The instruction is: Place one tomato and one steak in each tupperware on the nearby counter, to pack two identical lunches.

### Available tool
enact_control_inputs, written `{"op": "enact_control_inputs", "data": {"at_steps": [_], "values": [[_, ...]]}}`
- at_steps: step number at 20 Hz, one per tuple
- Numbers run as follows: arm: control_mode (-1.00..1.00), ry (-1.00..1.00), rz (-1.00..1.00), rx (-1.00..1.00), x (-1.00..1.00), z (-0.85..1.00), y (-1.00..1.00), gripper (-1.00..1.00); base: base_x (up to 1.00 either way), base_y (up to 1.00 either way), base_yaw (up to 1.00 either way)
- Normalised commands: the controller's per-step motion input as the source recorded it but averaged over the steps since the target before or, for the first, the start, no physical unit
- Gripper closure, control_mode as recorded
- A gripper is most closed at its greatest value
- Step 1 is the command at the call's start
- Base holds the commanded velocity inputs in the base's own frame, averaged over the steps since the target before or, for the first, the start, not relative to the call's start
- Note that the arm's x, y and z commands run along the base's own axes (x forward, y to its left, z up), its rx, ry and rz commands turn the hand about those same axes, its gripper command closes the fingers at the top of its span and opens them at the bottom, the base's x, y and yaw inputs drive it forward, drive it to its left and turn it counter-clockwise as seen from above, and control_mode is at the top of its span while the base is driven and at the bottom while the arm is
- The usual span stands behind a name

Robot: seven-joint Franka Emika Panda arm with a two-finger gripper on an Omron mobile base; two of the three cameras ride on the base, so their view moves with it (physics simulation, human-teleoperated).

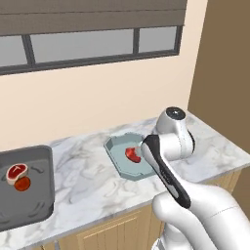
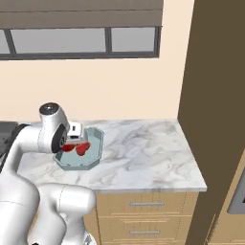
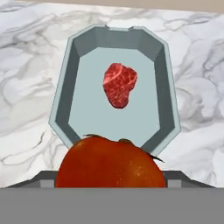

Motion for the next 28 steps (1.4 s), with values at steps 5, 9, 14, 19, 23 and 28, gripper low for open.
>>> {"op": "enact_control_inputs", "data": {"at_steps": [5,9,14,19,23,28], "values": [[-1.00,0.04,-0.03,0.00,0.63,-0.18,0.30,1.00,0.00,0.00,0.00],[-1.00,0.12,-0.09,0.00,0.62,-0.03,0.22,1.00,0.00,0.00,0.00],[-1.00,0.19,-0.10,0.00,0.12,-0.24,0.00,1.00,0.00,0.00,0.00],[-1.00,0.10,-0.06,0.00,0.04,-0.41,0.01,1.00,0.00,0.00,0.00],[-1.00,0.00,-0.01,0.00,0.34,-0.42,0.05,1.00,0.00,0.00,0.00],[-1.00,0.00,-0.01,0.00,0.35,-0.25,0.00,1.00,0.00,0.00,0.00]]}}
